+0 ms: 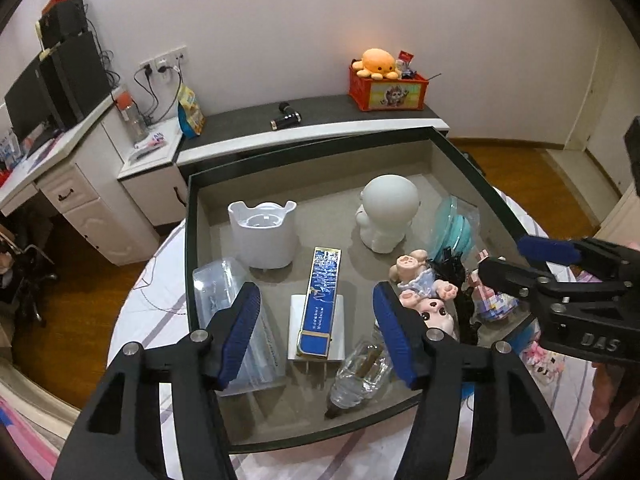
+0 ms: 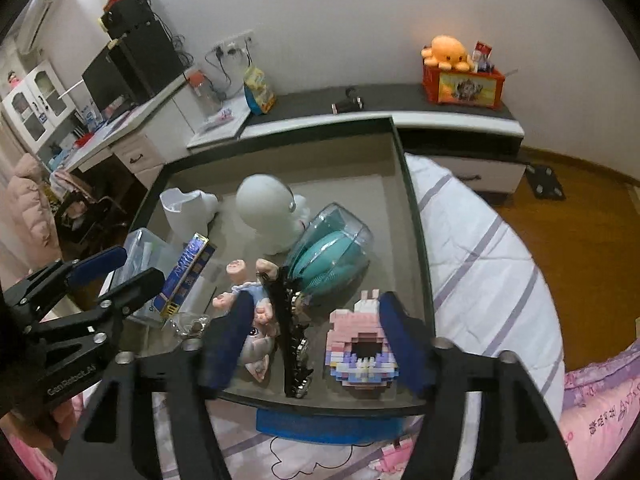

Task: Organize rigid objects
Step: 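Lower both held items into the pink box and open both tools, then withdraw both tools from the box toward the remaining items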

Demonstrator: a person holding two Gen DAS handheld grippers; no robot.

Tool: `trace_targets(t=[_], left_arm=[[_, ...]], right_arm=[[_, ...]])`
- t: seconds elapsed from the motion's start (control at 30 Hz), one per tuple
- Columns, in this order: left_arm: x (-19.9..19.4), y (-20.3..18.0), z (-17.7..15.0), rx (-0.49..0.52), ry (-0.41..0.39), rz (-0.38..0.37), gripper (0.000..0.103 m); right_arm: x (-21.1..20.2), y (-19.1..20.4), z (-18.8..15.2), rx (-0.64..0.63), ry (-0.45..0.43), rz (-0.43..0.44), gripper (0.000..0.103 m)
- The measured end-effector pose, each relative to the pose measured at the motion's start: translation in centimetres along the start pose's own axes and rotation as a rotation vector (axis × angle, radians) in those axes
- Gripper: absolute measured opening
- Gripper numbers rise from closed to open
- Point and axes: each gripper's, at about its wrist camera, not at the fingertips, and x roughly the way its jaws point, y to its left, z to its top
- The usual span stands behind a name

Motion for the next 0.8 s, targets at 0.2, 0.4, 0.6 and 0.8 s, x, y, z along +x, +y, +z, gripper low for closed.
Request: trace_targets(t=[0.2, 0.4, 0.6, 0.8], left_arm=[[-0.2, 0.0, -0.4, -0.006, 0.002, 0.006, 0.061], [-1.2, -0.4, -0.8, 0.009, -0.02, 0.002, 0.061], [-5.3, -1.2, -2.2, 0.03, -0.092, -0.002, 0.061], [-10.4, -1.6, -5.0, 0.045, -0.176, 0.009, 0.061]], right_arm=[[-0.5, 0.3, 0.0, -0.008, 0.0, -0.001, 0.068], [-0.9, 0.3, -0.2, 0.015, 0.009, 0.009, 0.068], [-5.0, 1.6, -1.7, -0.002, -0.069, -0.013, 0.068], [-10.6, 3.4, -4.9, -0.019, -0.162, -0.057, 0.078]])
